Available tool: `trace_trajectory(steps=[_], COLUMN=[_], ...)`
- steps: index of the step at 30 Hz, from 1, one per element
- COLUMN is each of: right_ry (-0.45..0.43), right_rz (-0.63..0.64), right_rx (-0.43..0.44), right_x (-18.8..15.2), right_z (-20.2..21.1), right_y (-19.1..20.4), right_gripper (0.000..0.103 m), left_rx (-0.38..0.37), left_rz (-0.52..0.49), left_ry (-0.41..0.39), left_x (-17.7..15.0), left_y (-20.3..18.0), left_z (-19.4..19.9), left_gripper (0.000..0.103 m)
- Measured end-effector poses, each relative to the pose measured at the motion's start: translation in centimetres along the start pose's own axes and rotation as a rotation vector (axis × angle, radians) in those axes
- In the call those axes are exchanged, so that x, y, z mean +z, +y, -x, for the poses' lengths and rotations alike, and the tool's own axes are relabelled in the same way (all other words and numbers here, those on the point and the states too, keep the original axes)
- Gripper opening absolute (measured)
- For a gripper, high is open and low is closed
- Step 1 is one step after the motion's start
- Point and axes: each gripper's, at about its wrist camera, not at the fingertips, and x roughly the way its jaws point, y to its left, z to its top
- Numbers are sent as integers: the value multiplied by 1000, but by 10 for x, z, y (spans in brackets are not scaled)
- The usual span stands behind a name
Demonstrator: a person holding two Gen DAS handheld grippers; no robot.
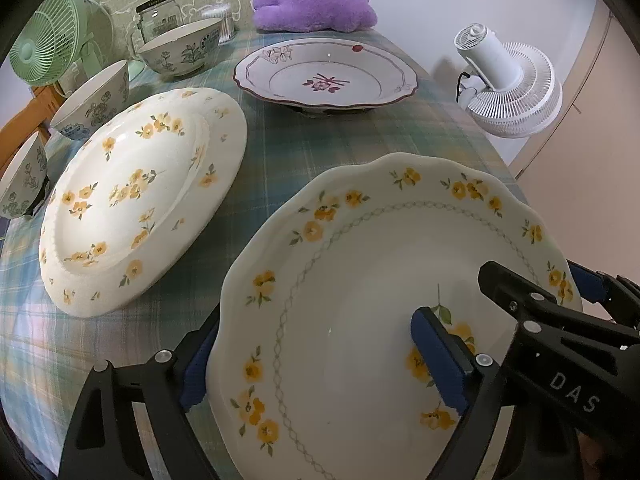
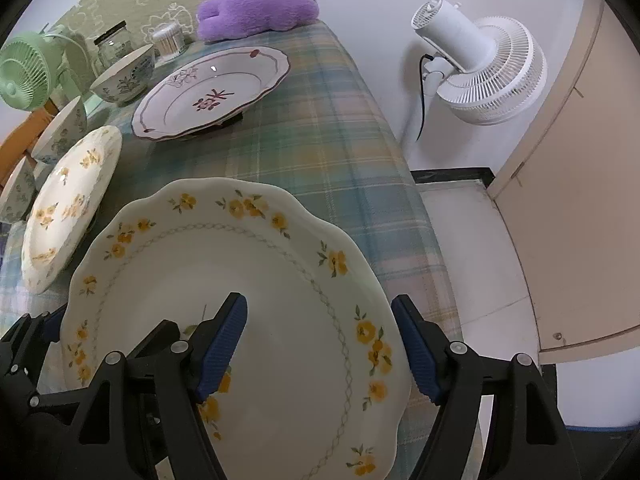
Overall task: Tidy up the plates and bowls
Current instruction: 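Lift the large plate with both tools and carry it toward the white fan, then lower the large plate onto the table and open both tools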
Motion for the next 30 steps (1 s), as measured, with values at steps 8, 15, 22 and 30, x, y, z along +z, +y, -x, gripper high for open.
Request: trace_trajectory(steps=[8,15,22,30], right_ry=[-43,-112,-170,-226], right_rz=[10,1,-14,6], right_rx=[4,-4,-2,-47], right_x=[-5,-9,-13,-15], right_z=[21,55,84,112], right_y=[3,15,40,92], right_gripper=[85,86,86,87], left_rx=[-1,-29,-22,-23], left_rz=[-6,-29,-47,-40], left_ry=[-45,-101,-159,-208], left_x=[-7,-8,-10,-11], left_y=[0,9,31,81], left_z=[23,52,82,109], left_gripper=[92,92,92,92])
